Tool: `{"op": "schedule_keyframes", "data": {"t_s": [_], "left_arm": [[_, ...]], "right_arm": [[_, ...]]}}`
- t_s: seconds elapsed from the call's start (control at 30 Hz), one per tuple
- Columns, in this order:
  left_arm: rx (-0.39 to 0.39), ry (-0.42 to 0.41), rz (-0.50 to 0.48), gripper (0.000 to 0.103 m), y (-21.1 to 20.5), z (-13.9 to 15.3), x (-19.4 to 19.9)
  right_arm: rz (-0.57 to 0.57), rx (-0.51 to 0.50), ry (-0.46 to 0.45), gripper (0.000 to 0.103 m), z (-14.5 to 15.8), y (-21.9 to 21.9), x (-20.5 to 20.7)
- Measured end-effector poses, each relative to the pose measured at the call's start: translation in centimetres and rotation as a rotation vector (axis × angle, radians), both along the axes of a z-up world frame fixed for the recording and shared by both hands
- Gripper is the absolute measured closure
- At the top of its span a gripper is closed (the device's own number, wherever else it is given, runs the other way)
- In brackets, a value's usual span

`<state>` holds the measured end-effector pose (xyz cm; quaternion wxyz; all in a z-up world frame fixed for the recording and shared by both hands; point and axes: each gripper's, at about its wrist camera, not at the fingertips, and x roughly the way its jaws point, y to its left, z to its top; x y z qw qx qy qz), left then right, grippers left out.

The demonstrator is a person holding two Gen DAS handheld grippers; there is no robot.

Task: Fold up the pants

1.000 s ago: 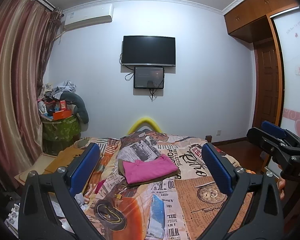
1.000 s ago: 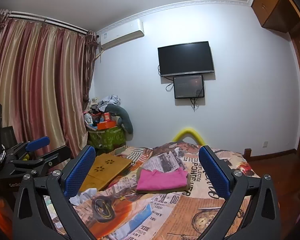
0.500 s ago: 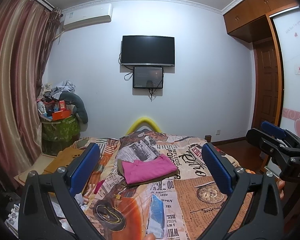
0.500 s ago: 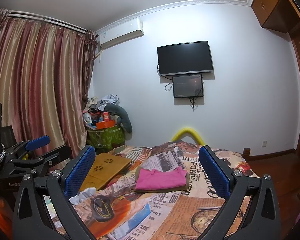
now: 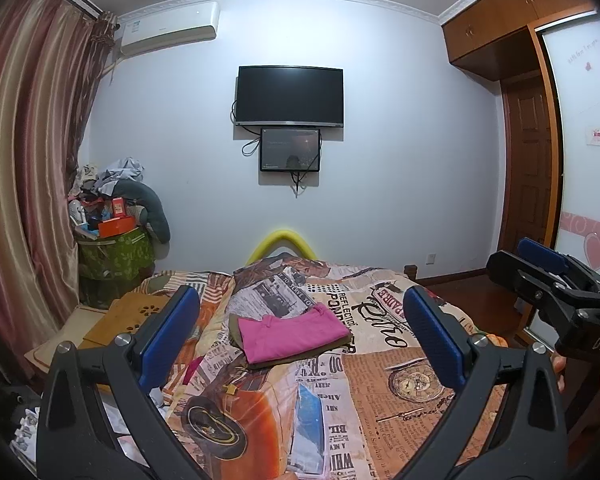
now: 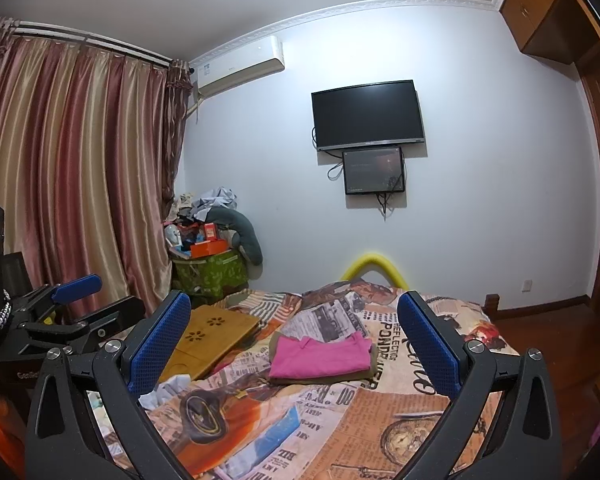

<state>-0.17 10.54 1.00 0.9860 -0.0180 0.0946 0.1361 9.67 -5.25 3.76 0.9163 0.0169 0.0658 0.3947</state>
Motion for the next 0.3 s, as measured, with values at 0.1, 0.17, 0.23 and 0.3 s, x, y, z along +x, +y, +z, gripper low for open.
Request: {"op": "schedule_keyframes", "data": {"t_s": [0.1, 0.17, 0.23, 0.3], "left_arm": [[-0.001, 0.001, -0.004, 0.0, -0.02, -0.06, 0.05], [-0.001, 0.002, -0.006, 0.0, 0.0, -0.06, 0.08], [-0.006, 0.001, -0.008, 0.0, -0.02, -0.07, 0.08], [-0.008, 0.003, -0.013, 0.0, -0.04, -0.1, 0.19]], "right_arm": [[-0.001, 0.0, -0.002, 0.0, 0.02, 0.01, 0.01], [-0.001, -0.001, -0.002, 0.0, 0.01, 0.03, 0.01], [0.0, 0.0, -0.001, 0.0, -0.01, 0.04, 0.01], [0.0, 0.001, 0.0, 0.0, 0.0, 0.01, 0.02]]}}
